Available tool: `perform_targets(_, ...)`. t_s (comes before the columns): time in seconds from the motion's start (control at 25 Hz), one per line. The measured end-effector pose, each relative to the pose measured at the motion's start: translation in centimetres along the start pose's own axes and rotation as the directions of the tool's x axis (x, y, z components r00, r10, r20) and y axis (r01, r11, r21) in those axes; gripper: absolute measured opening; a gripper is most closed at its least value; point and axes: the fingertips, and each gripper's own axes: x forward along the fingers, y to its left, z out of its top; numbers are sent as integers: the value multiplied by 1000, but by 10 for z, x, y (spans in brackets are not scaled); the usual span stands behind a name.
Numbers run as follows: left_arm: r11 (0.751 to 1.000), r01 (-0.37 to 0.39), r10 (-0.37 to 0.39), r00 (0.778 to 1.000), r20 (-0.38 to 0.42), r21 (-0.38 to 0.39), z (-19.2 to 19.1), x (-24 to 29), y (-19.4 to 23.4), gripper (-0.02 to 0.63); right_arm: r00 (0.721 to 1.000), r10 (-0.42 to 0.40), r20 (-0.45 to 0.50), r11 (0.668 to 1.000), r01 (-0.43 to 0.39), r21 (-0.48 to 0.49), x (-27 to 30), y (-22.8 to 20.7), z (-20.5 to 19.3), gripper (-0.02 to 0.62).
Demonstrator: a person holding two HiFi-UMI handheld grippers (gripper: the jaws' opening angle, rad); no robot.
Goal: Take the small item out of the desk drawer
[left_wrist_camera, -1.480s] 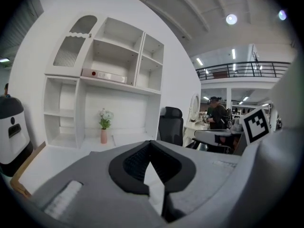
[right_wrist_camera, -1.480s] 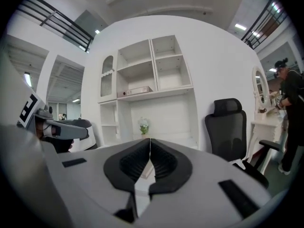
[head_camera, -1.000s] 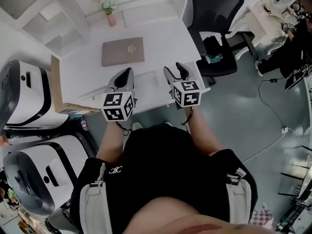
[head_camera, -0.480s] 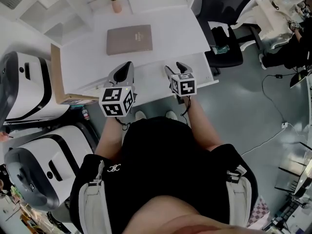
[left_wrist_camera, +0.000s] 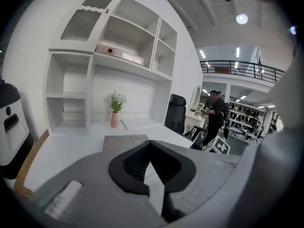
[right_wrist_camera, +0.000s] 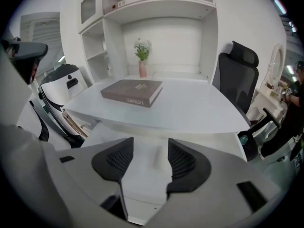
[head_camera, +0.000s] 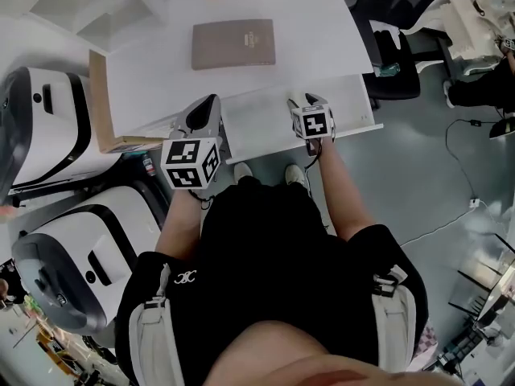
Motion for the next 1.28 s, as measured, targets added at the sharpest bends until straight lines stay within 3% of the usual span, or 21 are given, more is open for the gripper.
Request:
perform_targets(0.8,997,-53,47,991,-127,-47,-54,18,60,14,971,-83,-223,994,96,51,106,-36,-46,215)
perform_targets(1.28,995,-83,72,985,-158,-63,-65,29,69,14,950,-66,-306,994,91,65,149,-40,-66,213)
